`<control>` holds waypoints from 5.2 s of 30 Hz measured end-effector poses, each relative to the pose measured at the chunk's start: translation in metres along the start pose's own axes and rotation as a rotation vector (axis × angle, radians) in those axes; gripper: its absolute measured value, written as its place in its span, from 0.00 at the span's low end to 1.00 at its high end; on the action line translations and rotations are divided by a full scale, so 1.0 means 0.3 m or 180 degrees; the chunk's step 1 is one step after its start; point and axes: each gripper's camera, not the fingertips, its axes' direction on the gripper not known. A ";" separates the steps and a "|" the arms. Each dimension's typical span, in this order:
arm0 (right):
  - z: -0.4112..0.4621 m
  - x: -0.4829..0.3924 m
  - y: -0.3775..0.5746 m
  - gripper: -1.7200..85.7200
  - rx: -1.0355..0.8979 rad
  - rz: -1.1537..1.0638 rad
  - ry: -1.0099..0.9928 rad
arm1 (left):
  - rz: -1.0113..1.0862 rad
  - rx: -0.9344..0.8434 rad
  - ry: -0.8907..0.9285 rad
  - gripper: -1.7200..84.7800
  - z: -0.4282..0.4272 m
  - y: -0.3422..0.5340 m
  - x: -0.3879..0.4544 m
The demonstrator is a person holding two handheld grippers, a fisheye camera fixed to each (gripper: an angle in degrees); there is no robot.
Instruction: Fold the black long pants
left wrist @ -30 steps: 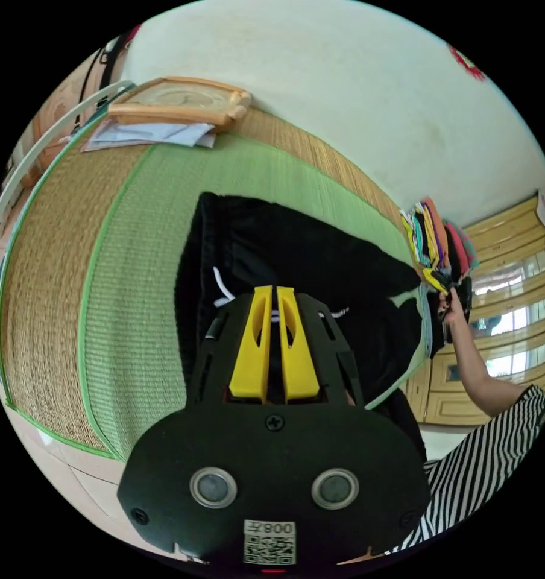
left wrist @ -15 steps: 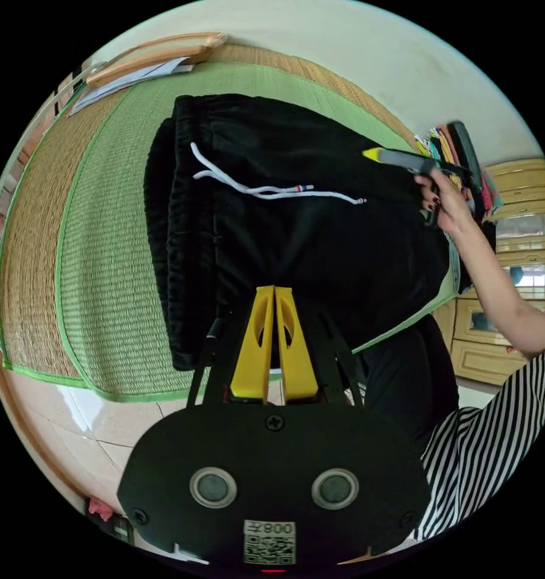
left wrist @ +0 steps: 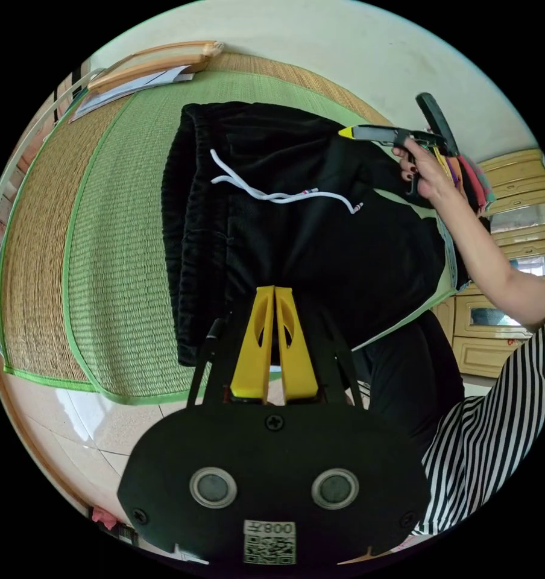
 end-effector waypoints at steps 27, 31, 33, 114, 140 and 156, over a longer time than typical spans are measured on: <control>0.094 -0.195 -0.085 0.02 0.0191 -0.0007 -0.0164 | 0.0133 0.0323 -0.0274 0.02 -0.202 0.019 0.186; -0.068 -0.147 0.296 0.02 0.0216 0.0373 0.0192 | 0.0346 0.0167 -0.0134 0.02 -0.208 -0.002 0.243; -0.201 -0.079 0.555 0.02 0.0277 0.0958 0.0650 | 0.0399 -0.0015 -0.0288 0.02 -0.196 -0.007 0.255; 0.896 1.023 1.678 0.02 0.0560 0.2184 0.1727 | 0.0636 0.0462 0.0044 0.02 -0.971 -0.728 1.113; 1.204 0.685 2.314 0.02 0.0806 0.2838 0.0989 | 0.0768 -0.0175 0.0513 0.02 -1.152 -0.610 1.568; 1.107 0.821 2.297 0.13 0.1286 0.2721 0.1318 | 0.1984 0.0162 0.1170 0.11 -1.267 -1.079 2.224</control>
